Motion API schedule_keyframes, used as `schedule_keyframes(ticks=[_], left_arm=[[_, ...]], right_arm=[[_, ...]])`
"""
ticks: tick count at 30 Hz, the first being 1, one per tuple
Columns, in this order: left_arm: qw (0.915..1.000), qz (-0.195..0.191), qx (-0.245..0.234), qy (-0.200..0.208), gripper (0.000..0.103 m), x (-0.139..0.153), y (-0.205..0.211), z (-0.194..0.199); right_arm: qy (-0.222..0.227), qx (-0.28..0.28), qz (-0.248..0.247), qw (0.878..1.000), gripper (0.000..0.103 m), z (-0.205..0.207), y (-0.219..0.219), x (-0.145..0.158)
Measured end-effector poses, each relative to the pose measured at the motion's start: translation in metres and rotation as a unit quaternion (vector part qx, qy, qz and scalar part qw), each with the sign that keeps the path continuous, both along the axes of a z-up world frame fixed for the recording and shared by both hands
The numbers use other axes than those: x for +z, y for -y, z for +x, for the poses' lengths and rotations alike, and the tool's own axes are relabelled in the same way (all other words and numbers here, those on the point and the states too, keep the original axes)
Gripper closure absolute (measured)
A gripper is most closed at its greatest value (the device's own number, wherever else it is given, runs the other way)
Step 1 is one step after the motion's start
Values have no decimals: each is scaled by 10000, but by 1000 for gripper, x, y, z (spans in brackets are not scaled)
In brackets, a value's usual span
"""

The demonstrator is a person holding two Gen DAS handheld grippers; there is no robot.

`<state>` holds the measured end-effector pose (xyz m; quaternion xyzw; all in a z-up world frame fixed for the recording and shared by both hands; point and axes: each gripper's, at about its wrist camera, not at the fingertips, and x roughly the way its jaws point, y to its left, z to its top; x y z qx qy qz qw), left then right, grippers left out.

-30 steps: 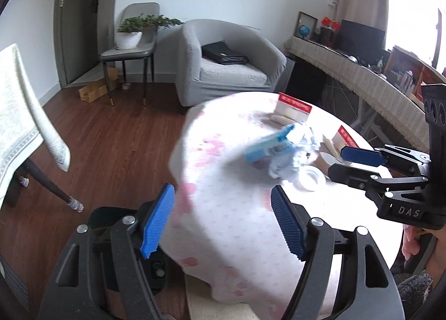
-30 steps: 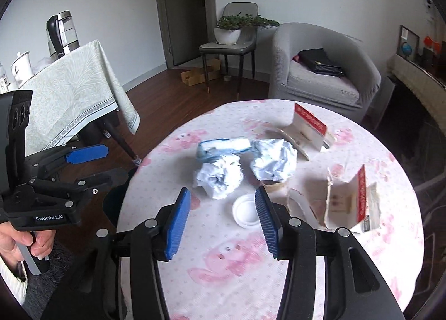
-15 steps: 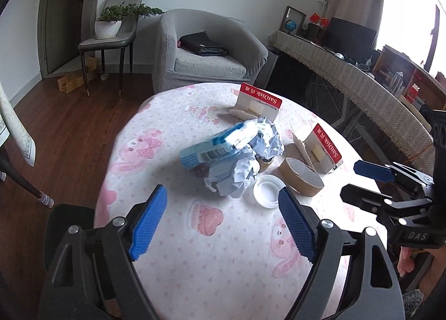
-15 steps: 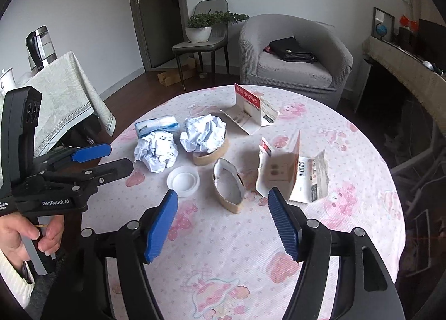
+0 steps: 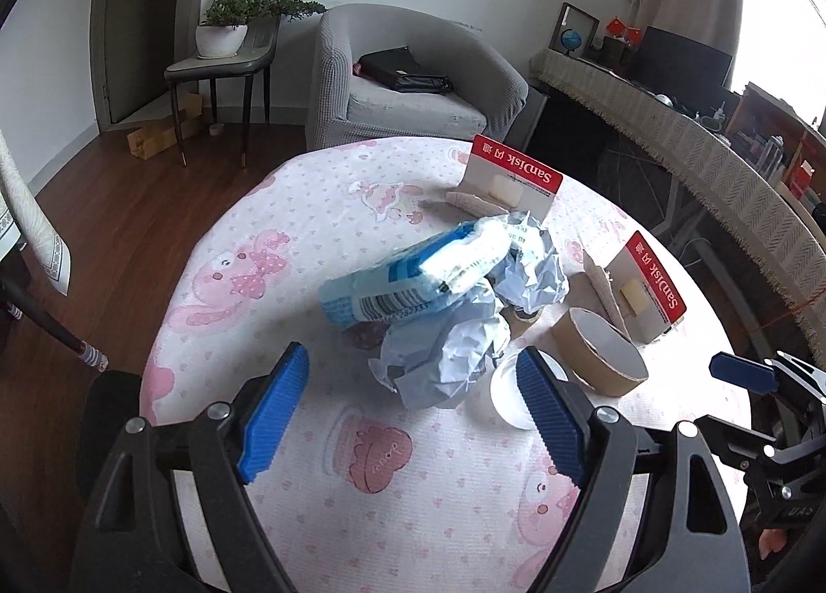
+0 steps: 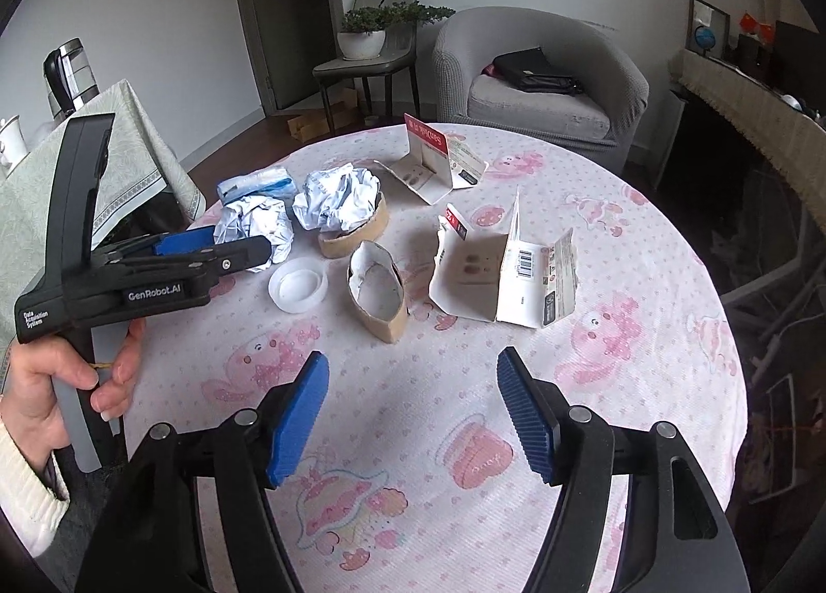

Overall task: Collect trash
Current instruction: 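Close the left tool on a crumpled white paper ball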

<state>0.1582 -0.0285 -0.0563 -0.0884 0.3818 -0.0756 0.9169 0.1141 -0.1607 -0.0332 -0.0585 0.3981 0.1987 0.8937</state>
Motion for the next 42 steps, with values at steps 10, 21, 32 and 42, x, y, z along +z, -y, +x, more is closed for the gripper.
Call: schedule_keyframes(ticks=[10, 21, 32, 42], left_arm=[[9996, -258, 126, 18, 31, 3, -11, 7], [9998, -146, -133, -61, 58, 4, -11, 1], [9983, -58, -563, -116, 58, 7, -17, -17], [9961, -14, -840, -281, 58, 5, -36, -34]], right_arm=[[-169, 297, 10, 9994, 37, 5, -11, -8], [-206, 336, -38, 9992, 46, 26, -33, -13], [-170, 107, -134, 9997, 50, 44, -44, -14], [-356, -114, -298, 9989, 68, 60, -54, -25]])
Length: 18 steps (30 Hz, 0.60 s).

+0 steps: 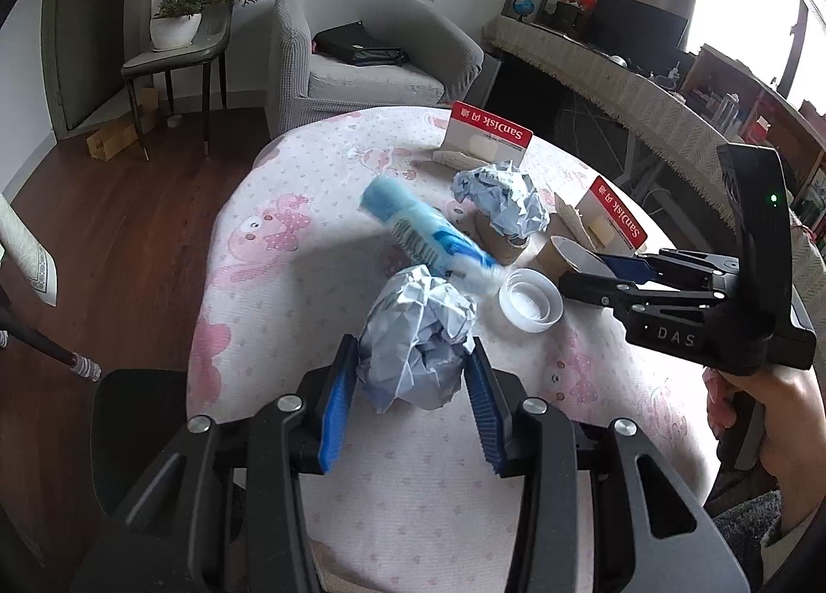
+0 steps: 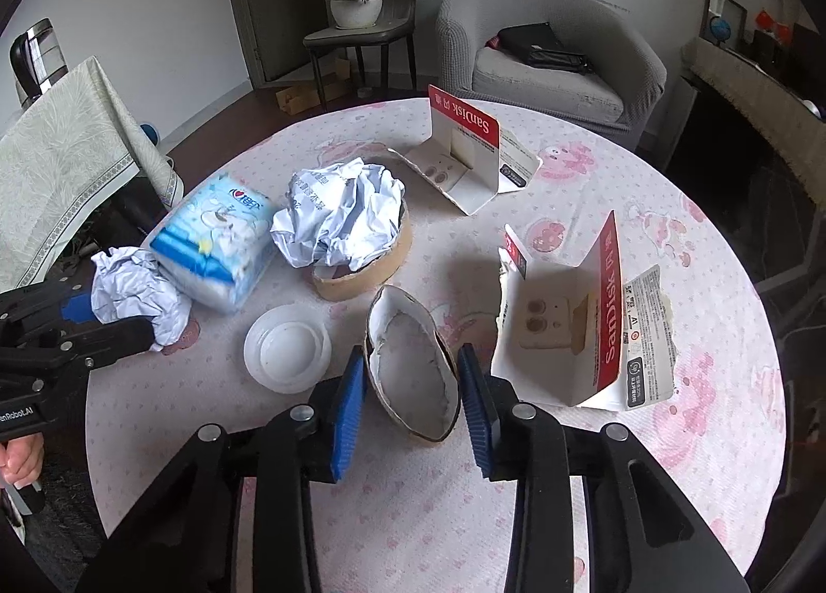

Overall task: Collect trash
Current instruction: 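Close the left tool on a crumpled white paper ball, then lift the paper ball with the left tool while the right tool grasps the torn cardboard tube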

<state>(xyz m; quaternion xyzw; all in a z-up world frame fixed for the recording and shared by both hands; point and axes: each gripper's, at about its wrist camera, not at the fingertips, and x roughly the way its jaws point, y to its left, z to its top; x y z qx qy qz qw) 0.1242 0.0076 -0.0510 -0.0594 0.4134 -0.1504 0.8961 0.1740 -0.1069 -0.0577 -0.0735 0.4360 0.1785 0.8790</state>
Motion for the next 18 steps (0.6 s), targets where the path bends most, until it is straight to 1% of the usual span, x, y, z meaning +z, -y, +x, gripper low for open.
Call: schedule_keyframes(ticks=[3, 11, 15, 18], left_arm=[[10000, 18, 77, -2, 58, 1, -13, -3], [9992, 18, 397, 59, 59, 6, -49, -12], [9982, 67, 593, 54, 59, 5, -68, -16], [9972, 89, 738, 40, 59, 3, -83, -19]], right_arm=[[81, -88, 36, 9999, 70, 0, 0, 5], [459, -310, 288, 9981, 70, -6, 1, 34], [655, -295, 425, 9965, 70, -8, -8, 48], [728, -179, 520, 9958, 70, -10, -22, 56]])
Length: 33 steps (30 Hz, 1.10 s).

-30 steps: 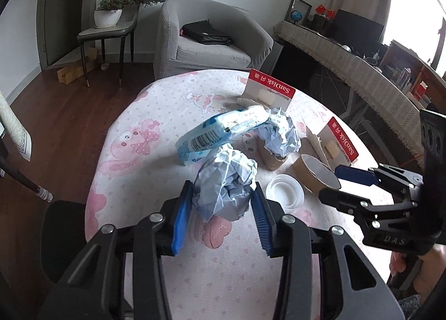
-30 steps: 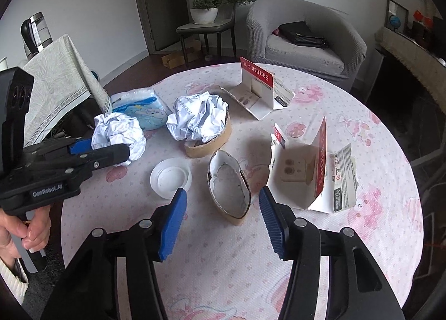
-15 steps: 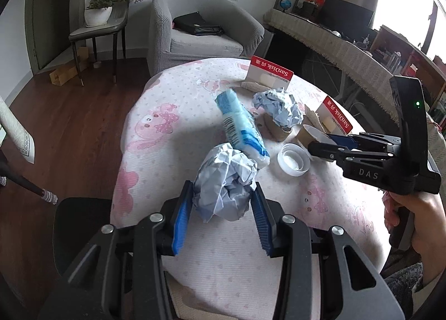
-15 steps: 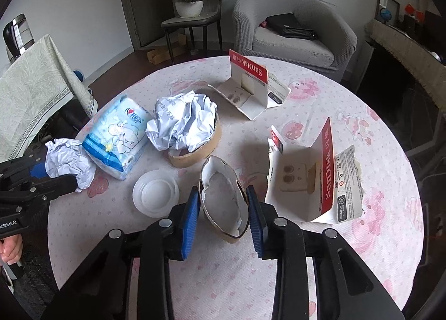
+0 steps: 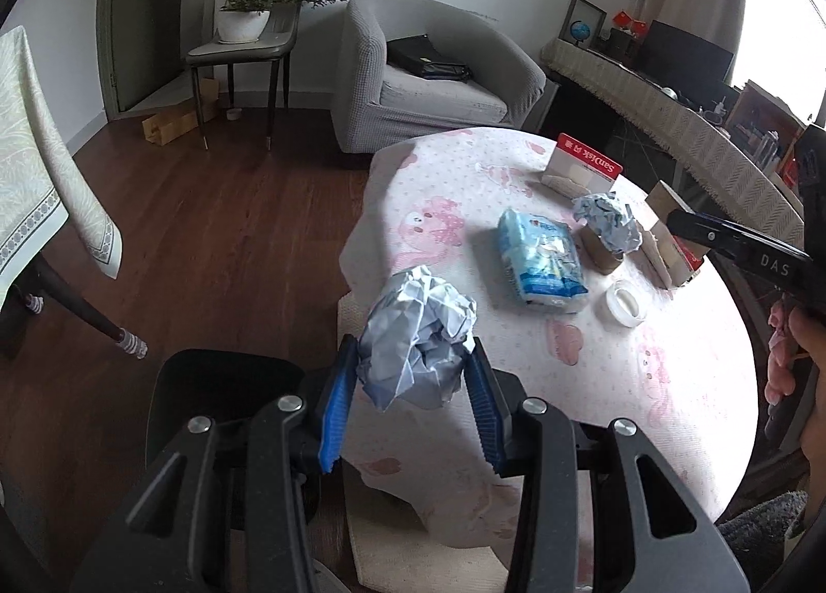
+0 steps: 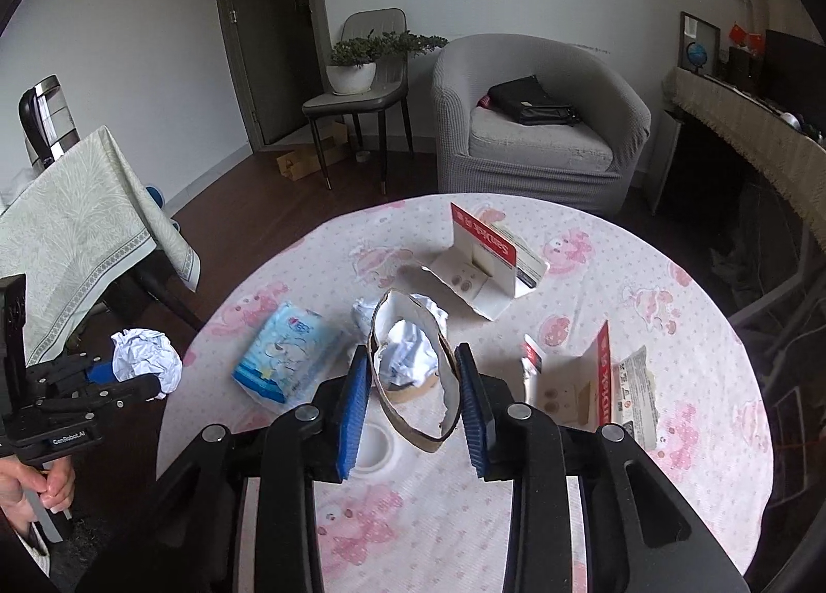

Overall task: Collect trash
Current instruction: 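Lift the paper ball with the left tool while the right tool grasps the torn cardboard tube, then carry the paper ball over the green bin and open the left tool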

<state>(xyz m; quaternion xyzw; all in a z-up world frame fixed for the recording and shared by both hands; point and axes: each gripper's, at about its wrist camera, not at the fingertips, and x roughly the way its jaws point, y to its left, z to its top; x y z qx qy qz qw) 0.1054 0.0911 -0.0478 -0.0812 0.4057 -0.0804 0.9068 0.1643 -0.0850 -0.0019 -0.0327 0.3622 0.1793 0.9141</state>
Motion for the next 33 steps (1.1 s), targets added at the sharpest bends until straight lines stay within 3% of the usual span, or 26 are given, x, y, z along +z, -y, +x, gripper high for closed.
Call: schedule_keyframes(ticks=[16, 33], left_arm=[[9969, 152, 678, -382, 59, -30, -74, -7], [9880, 250, 997, -1151, 58, -91, -128, -5]], right_arm=[[-33, 828, 234, 9963, 70, 0, -92, -1], [-352, 1809, 170, 9827, 70, -7, -201, -26]])
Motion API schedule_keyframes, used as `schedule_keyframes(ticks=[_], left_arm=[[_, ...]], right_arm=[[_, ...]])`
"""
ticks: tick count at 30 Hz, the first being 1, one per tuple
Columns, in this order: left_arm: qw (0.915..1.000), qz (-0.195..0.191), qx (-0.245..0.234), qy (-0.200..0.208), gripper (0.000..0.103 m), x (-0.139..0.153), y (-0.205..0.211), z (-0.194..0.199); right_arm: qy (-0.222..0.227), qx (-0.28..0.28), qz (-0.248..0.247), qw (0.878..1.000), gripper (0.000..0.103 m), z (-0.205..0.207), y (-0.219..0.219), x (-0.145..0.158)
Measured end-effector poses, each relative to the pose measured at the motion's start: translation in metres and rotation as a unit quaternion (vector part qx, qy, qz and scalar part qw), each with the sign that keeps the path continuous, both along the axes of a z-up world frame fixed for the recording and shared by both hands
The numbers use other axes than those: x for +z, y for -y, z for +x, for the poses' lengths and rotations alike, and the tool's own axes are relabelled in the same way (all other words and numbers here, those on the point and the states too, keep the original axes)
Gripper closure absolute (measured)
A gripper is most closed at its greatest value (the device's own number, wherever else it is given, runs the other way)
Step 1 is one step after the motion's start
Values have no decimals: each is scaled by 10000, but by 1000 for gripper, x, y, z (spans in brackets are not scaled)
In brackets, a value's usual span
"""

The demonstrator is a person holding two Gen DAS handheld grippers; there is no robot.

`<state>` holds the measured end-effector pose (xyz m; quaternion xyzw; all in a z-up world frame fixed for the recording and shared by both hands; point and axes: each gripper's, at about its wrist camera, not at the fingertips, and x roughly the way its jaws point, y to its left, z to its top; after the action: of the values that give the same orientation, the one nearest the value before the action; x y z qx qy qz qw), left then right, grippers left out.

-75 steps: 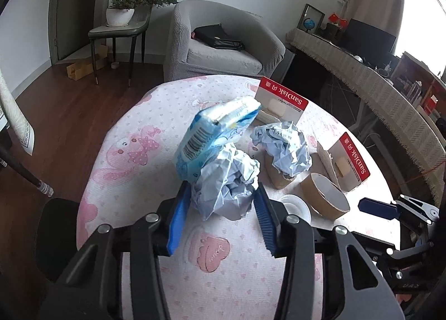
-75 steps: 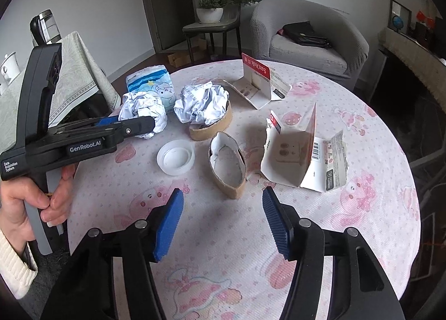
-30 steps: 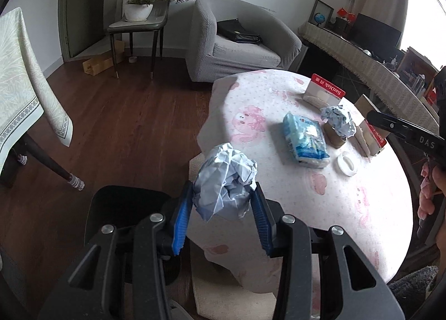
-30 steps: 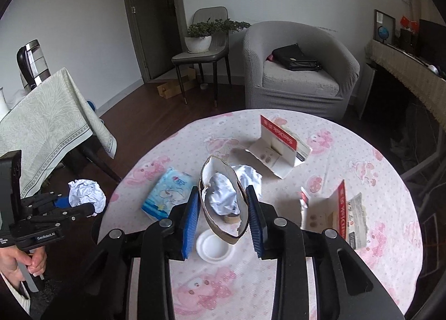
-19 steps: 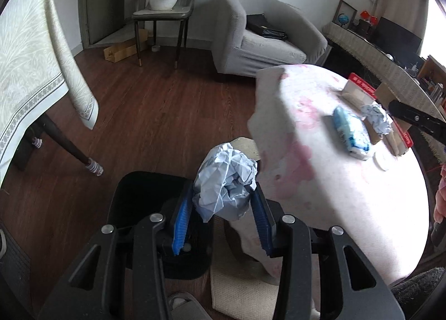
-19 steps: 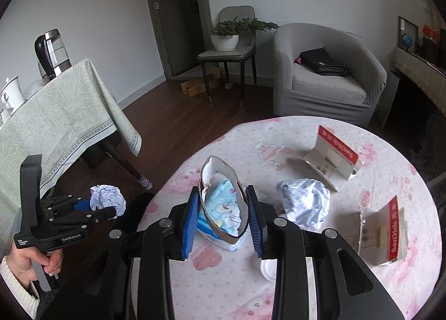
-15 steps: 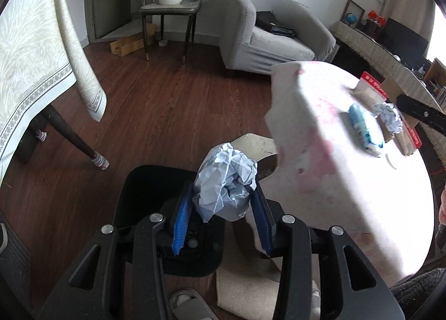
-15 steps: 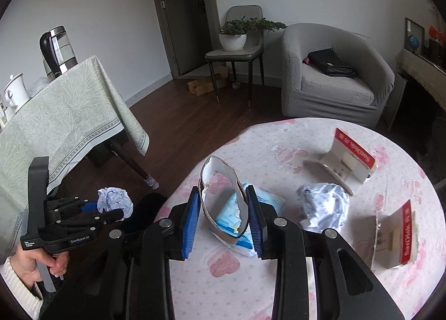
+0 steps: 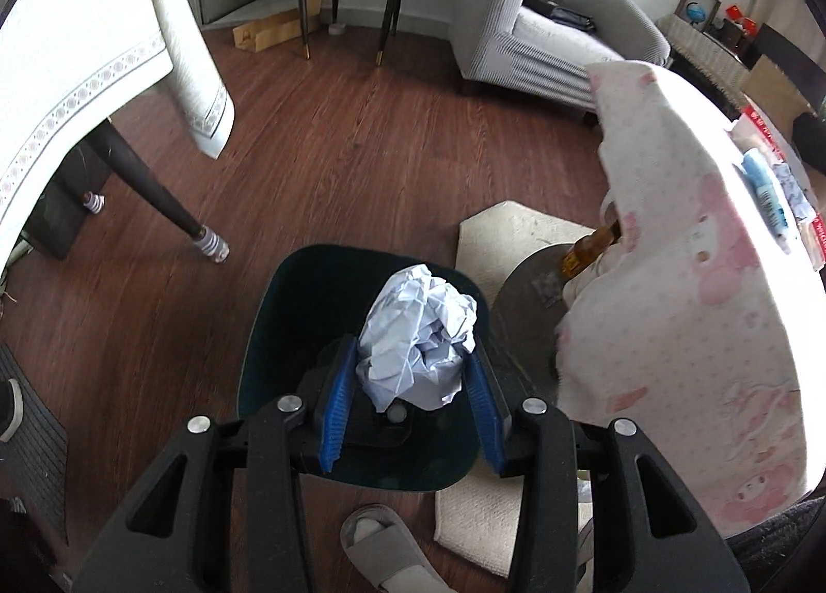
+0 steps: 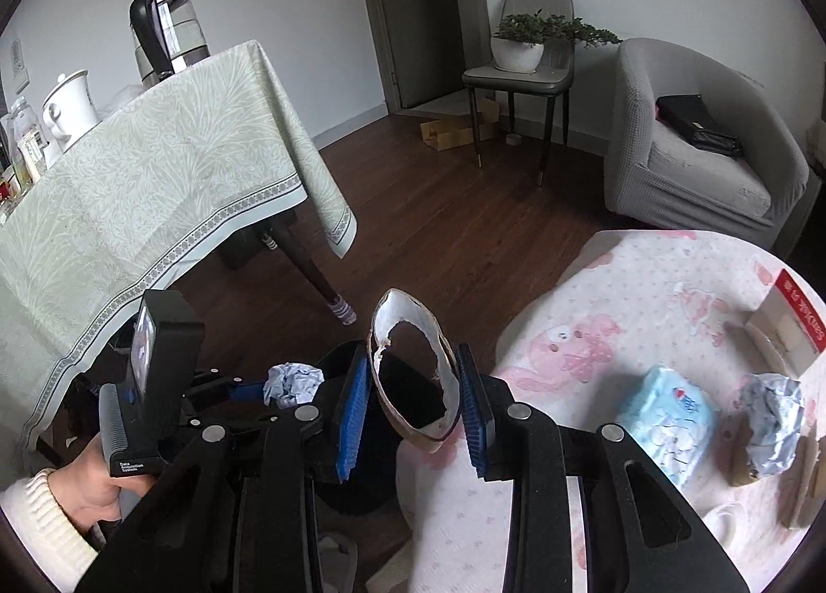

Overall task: Collect trash
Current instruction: 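Carry the paper ball over the green bin and open the left tool, then lower the torn cardboard tube into the green bin and open the right tool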

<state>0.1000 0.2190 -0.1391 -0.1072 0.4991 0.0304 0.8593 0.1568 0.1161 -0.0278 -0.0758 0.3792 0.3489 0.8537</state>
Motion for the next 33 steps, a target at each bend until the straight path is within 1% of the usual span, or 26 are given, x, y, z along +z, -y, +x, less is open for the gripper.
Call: schedule_keyframes(ticks=[5, 10, 16, 17, 21, 27, 31, 33], left_arm=[[9996, 43, 116, -242, 58, -15, -13, -2], [9989, 91, 125, -448, 58, -26, -22, -4], [9986, 98, 141, -507, 46, -32, -34, -8], [9986, 112, 148, -502, 44, -32, -37, -10], [9987, 117, 246, -419, 44, -28, -48, -16], [9991, 86, 418, -23, 44, -7, -66, -28], [9989, 91, 455, 93, 47, 2, -73, -34], [9988, 78, 456, 158, 52, 7, -76, -37]], right_arm=[[-154, 200, -14, 9997, 70, 0, -25, -10], [-312, 341, -91, 9989, 70, 0, -44, -23], [-468, 496, -176, 9975, 70, 3, -67, -37], [-487, 516, -197, 9973, 70, 3, -70, -40], [-604, 573, -327, 9960, 70, 6, -84, -50], [-782, 659, -619, 9928, 70, 7, -106, -74], [-876, 691, -817, 9904, 70, 7, -116, -90], [-941, 692, -922, 9889, 70, 8, -123, -100]])
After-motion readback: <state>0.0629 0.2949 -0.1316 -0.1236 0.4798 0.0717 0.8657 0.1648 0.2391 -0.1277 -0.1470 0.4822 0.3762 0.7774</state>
